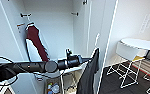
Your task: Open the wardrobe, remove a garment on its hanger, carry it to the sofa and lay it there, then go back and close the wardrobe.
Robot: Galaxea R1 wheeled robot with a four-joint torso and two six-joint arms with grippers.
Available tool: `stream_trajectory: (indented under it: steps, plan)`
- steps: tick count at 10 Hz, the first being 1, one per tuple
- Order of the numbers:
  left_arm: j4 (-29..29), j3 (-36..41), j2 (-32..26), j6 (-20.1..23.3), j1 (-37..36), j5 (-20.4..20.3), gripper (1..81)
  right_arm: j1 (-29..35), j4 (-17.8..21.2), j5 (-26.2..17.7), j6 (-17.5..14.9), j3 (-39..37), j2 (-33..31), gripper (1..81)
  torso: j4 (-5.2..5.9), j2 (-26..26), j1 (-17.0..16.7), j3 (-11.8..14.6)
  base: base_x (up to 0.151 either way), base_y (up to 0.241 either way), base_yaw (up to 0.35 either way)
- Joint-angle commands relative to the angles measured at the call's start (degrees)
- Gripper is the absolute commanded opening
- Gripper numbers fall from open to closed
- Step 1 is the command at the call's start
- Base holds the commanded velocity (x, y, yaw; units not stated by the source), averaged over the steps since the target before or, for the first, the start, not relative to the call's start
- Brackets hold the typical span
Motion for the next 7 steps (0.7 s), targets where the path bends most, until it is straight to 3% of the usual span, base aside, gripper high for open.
stream_trajectory:
  steps: [1,7]
  plan:
    - [2.43,1.35,0.70,1.11,-9.51,-1.39,1.0,2.23,0.33,-1.62,0.09,0.16,0.17,81.1,0.02,0.00,0.01,0.00,0.000,0.000,-0.116]
    - [2.43,0.21,2.90,1.02,-9.42,-1.39,1.0,2.14,0.24,-1.53,0.09,0.16,0.17,81.1,0.00,0.00,0.01,0.00,0.000,0.000,-0.116]
